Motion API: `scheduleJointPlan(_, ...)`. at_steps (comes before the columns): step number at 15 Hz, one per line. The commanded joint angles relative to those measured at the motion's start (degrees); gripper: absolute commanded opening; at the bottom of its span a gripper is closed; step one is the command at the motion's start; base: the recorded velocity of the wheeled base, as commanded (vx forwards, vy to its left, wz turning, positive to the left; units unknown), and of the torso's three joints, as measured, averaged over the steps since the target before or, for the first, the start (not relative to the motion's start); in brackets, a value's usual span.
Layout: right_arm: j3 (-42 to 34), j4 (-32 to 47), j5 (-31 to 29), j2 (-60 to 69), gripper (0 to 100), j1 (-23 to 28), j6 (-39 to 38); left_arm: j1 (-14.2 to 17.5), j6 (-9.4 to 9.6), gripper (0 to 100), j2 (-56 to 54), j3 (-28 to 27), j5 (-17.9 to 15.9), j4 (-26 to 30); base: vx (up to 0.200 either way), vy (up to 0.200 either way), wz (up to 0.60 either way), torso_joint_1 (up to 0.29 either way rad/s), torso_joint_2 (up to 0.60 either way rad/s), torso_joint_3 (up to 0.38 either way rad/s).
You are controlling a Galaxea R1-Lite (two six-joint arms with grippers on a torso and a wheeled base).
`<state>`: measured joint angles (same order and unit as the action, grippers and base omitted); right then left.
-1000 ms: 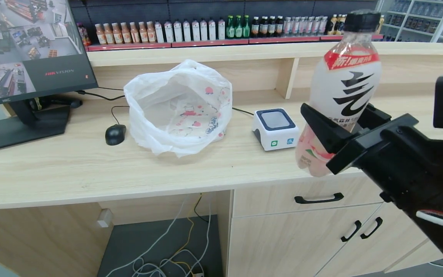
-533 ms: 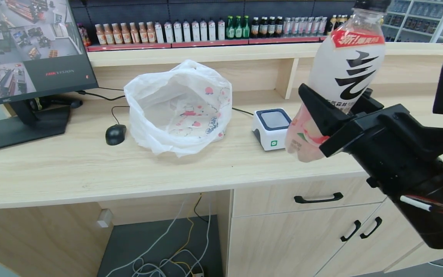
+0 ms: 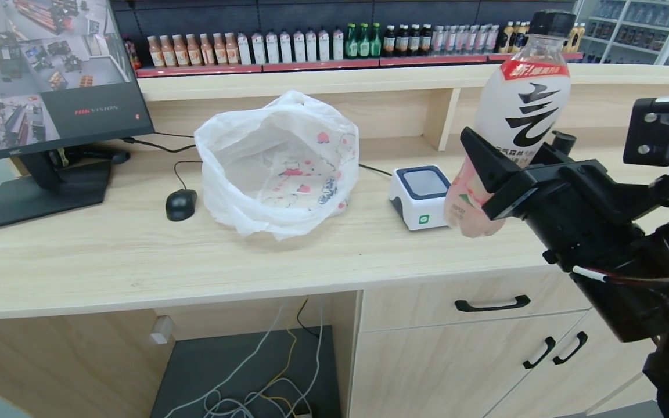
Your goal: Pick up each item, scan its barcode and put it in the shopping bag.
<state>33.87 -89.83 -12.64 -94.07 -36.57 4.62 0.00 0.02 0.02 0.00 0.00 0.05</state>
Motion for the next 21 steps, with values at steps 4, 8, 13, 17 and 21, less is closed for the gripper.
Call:
scheduleJointPlan(4, 0.6, -0.2, 0.1, 0.5, 0, 0.8, -0.1, 0.0, -0.11, 100, 0.0, 0.0, 0.0, 0.0, 0.000, 0.200, 0.00, 0.005, 0.00, 0.005)
scheduleJointPlan(8, 0.5, -0.2, 0.1, 0.7, 0, 1.0, -0.9, 0.0, -0.11, 100, 0.0, 0.0, 0.0, 0.0, 0.000, 0.200, 0.00, 0.001, 0.00, 0.001)
scheduleJointPlan(13, 2.1, -0.2, 0.1, 1.1, 0, 1.1, -0.9, -0.1, 0.15, 100, 0.0, 0.0, 0.0, 0.0, 0.000, 0.160, 0.00, 0.003, 0.00, 0.001)
scheduleJointPlan(17, 2.6, -0.2, 0.3, 0.6, 0, 1.0, 0.0, 0.0, 0.24, 100, 0.0, 0.0, 0.0, 0.0, 0.000, 0.000, 0.00, 0.000, 0.00, 0.000)
scheduleJointPlan(21, 6.1, -0.2, 1.8, -2.9, 0, 0.8, 0.6, 0.0, 0.15, 100, 0.0, 0.0, 0.0, 0.0, 0.000, 0.000, 0.00, 0.000, 0.00, 0.000)
